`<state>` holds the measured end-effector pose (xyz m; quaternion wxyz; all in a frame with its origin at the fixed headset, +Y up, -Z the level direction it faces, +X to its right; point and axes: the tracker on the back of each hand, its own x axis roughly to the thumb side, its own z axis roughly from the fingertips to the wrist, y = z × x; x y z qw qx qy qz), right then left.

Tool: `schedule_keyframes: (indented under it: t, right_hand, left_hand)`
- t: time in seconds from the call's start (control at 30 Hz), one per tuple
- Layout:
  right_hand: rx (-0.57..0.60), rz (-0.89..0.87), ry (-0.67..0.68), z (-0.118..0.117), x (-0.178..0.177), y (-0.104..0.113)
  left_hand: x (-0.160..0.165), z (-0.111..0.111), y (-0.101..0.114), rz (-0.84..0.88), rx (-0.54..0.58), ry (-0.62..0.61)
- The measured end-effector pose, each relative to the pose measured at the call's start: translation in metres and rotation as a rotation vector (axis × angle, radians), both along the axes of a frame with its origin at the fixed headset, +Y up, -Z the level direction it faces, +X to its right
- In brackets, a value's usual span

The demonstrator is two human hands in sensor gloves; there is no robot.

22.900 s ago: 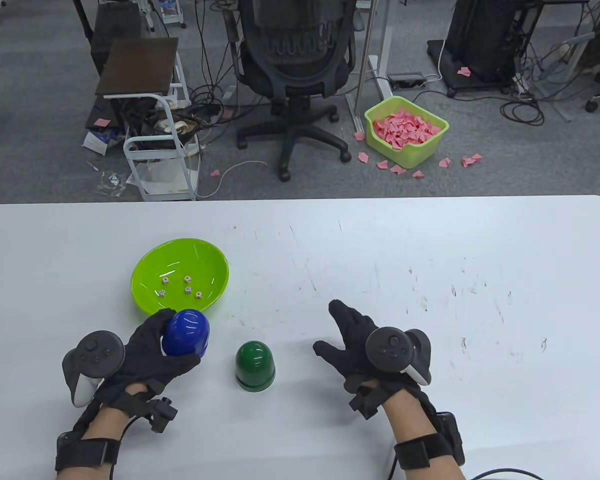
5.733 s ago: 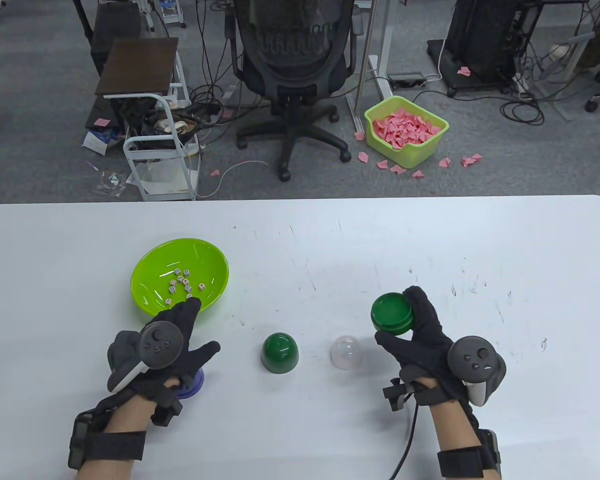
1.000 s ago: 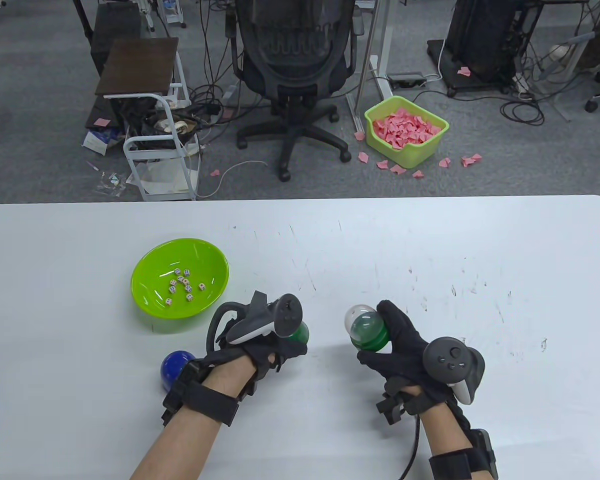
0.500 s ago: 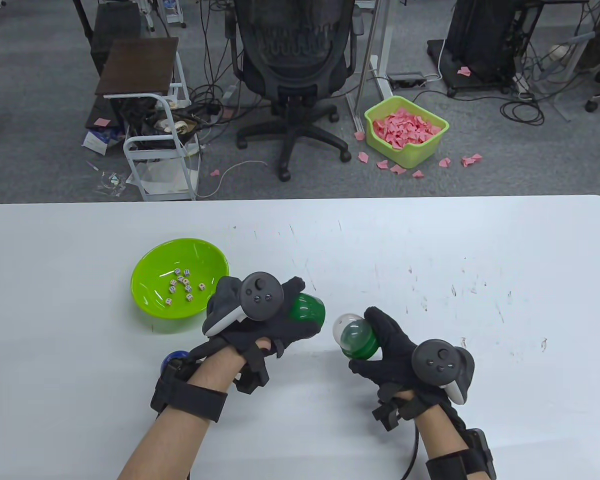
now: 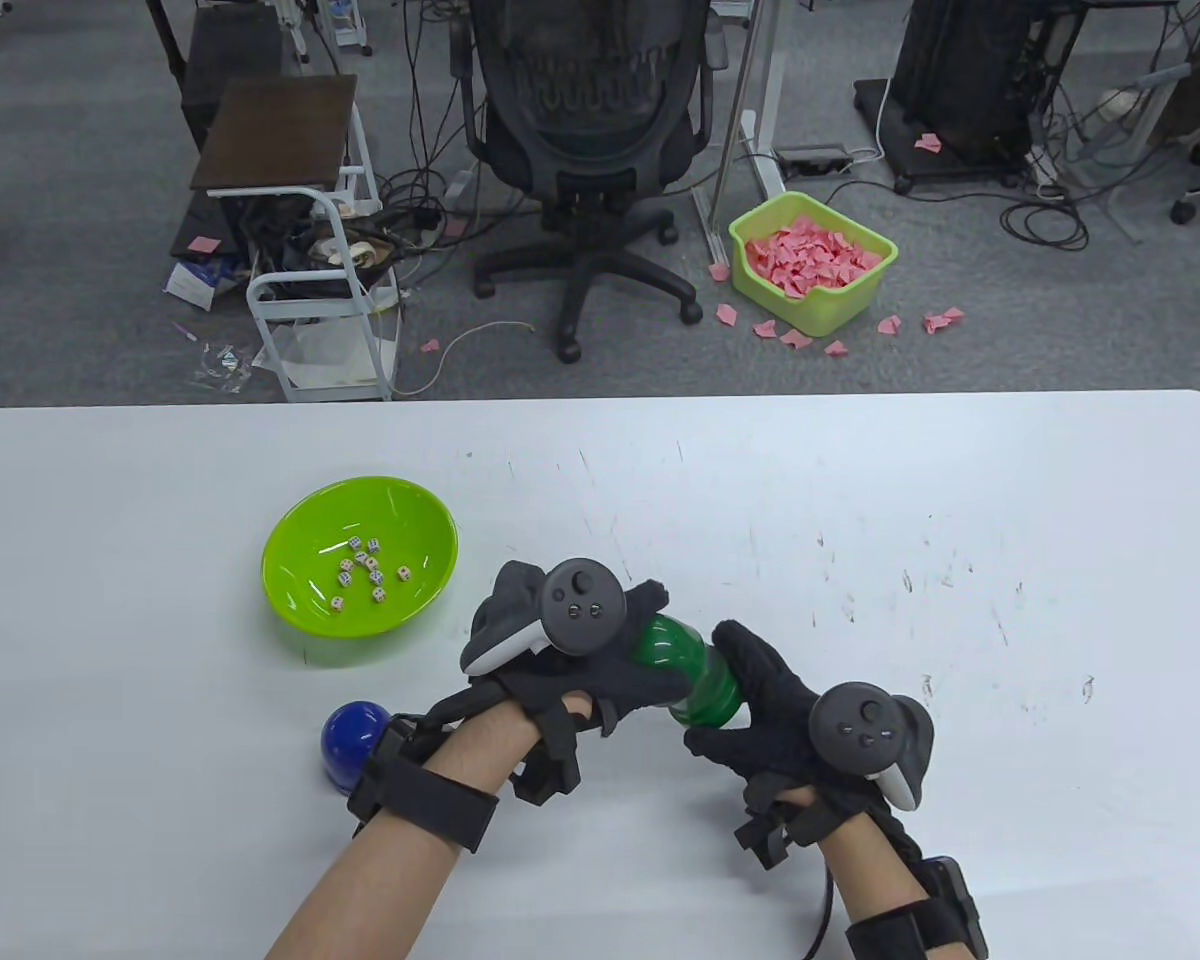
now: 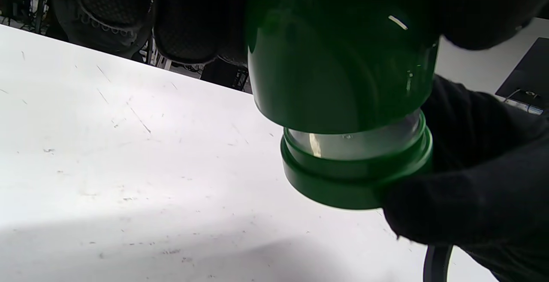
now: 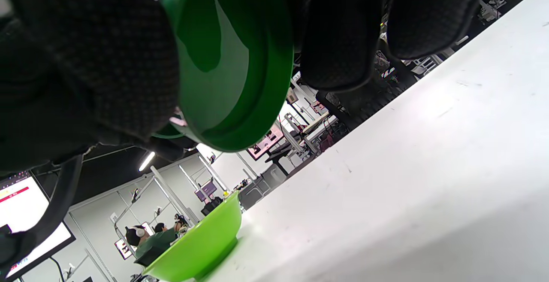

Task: Pour dice into bowl

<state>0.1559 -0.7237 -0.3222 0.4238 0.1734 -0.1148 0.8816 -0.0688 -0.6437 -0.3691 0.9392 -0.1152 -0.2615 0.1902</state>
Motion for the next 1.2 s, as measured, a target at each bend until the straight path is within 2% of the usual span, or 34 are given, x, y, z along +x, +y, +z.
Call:
schedule_keyframes:
  t: [0.47,0.83,1.07,1.2]
  right_hand:
    - [0.062,-0.080,0.026,0.006,-0.001,0.008]
    - [0.075,-0.004,-0.008,0.007,-0.004,0.007]
    - [0.094,-0.098,-0.050,0.006,0.003,0.008]
    - [0.081,-0.141,-0.066,0.004,0.009,0.007]
  left_hand:
    - [0.018,0.003,-0.007,0.019,-0.007,-0.035]
    - [0.021,0.006,-0.010,-0.019,0.000,-0.042]
    - [0.016,0.006,-0.001,0.050,-0.023,-0.053]
    - [0.001,0.009,0.007,0.060,0.009,-0.044]
